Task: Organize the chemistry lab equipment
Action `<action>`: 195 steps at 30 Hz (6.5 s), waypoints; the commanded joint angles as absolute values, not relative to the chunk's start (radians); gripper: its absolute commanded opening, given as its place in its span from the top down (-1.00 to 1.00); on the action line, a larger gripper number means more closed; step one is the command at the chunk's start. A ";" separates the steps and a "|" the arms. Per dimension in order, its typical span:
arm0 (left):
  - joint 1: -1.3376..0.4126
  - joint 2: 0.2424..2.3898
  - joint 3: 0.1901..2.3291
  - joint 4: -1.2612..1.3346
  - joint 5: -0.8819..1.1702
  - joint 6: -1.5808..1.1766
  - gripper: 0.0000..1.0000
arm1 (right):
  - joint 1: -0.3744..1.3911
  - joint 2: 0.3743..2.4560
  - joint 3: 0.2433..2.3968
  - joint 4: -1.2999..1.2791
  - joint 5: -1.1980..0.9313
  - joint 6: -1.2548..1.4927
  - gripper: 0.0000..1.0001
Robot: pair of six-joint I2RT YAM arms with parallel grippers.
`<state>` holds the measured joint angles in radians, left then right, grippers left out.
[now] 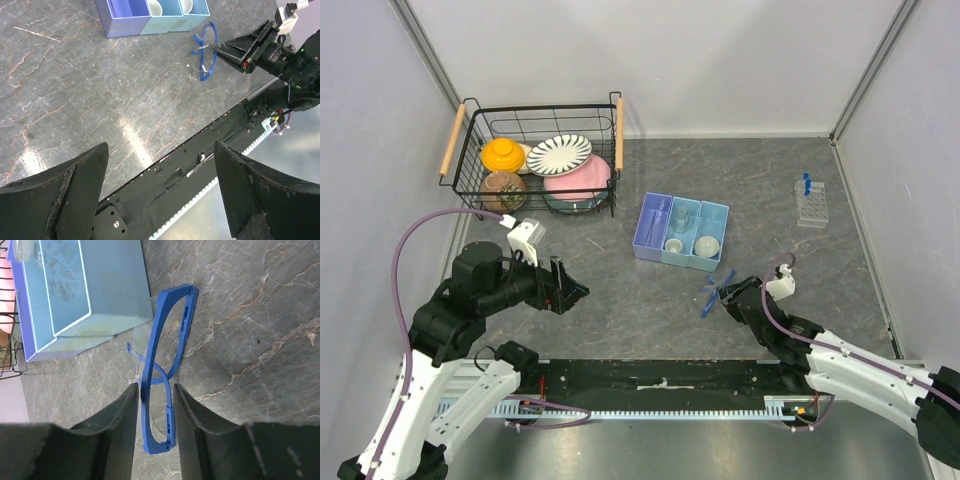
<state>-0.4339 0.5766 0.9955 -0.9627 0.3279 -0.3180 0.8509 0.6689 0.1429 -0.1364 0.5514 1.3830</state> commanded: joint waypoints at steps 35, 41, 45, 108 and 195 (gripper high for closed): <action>-0.434 0.586 1.000 -0.928 0.353 -0.296 -0.84 | 0.931 0.911 0.751 -0.376 0.612 1.006 1.00; -0.434 0.580 1.000 -0.933 0.348 -0.291 -0.84 | 0.931 1.075 0.935 -0.351 0.656 0.925 1.00; -0.434 0.577 0.999 -0.937 0.345 -0.290 -0.85 | 0.928 1.164 1.021 -0.315 0.690 0.882 1.00; -0.434 0.543 0.989 -0.982 0.333 -0.270 -0.85 | 0.698 1.864 1.178 0.140 0.193 0.933 1.00; -0.433 1.034 1.292 -0.586 -0.258 -0.213 -1.00 | 0.658 1.284 1.509 -0.580 1.097 0.270 -0.96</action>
